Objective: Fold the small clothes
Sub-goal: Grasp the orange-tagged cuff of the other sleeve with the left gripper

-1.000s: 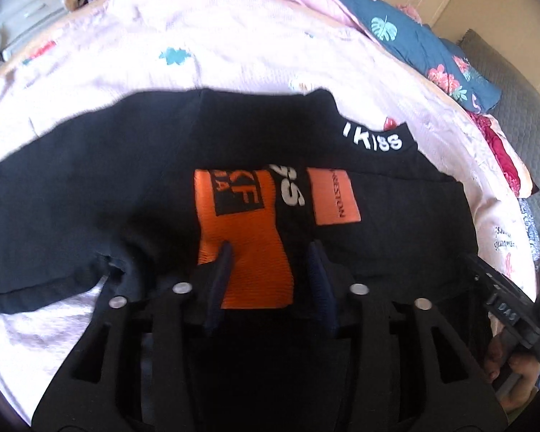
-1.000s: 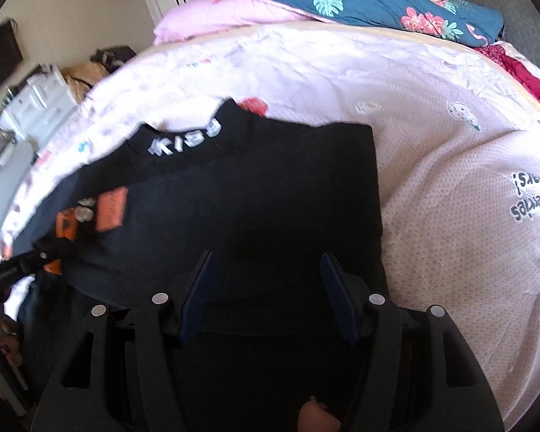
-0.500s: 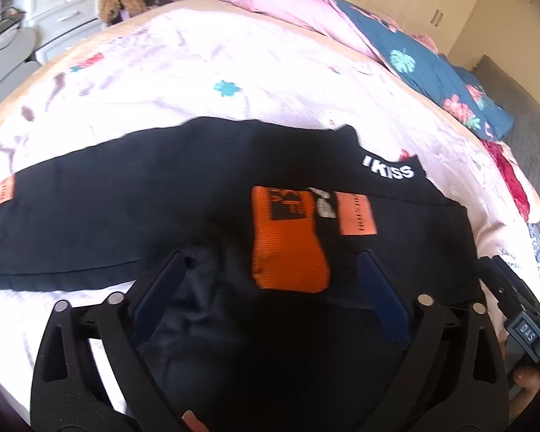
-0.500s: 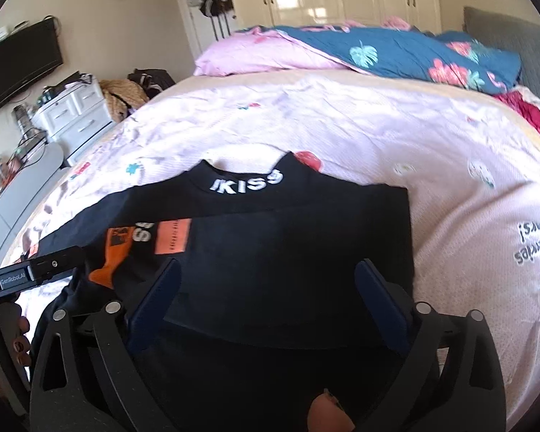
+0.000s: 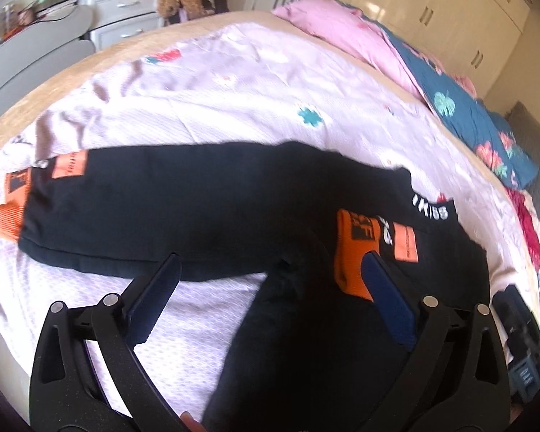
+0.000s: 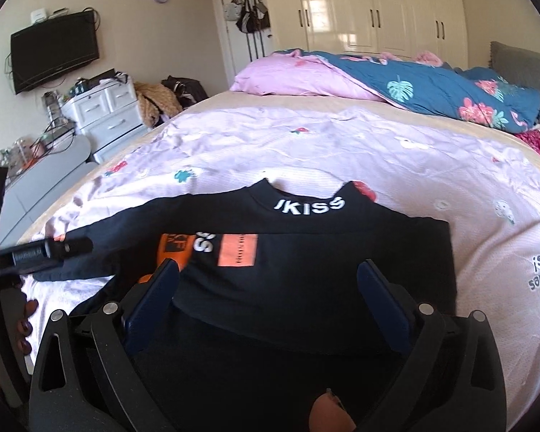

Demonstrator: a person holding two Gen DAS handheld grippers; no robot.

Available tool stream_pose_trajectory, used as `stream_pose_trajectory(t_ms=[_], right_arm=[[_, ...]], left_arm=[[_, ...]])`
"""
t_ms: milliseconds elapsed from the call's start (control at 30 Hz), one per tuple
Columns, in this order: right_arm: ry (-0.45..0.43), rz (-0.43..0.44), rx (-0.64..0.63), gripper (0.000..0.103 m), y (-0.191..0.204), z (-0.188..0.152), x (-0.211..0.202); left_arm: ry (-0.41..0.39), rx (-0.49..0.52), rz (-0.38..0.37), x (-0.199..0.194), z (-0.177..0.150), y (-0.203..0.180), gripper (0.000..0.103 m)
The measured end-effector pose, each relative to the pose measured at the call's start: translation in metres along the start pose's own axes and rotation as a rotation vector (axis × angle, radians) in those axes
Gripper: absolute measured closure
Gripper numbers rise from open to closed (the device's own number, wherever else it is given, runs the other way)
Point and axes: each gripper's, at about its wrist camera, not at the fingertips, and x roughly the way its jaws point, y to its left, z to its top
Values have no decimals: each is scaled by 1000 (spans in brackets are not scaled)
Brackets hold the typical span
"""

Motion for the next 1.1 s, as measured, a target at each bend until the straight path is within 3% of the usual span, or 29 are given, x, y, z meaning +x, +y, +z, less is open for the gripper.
stream_pose_trajectory(t_ms=[133,600,800,1100], right_arm=[[12,11,-30,5,15,0,3],[44,105,-122,5,92,10,19],[62,167,-123,5,117,19,27],[50,216,-109,5,145,38,36]], left_arm=[[-46,-59,65,-8,11,22,9],[-76,-303,232,-15,20,93,9],[-108,-403,279,-22,20,121,9],[-93,-545,331,-20,18,160,9]])
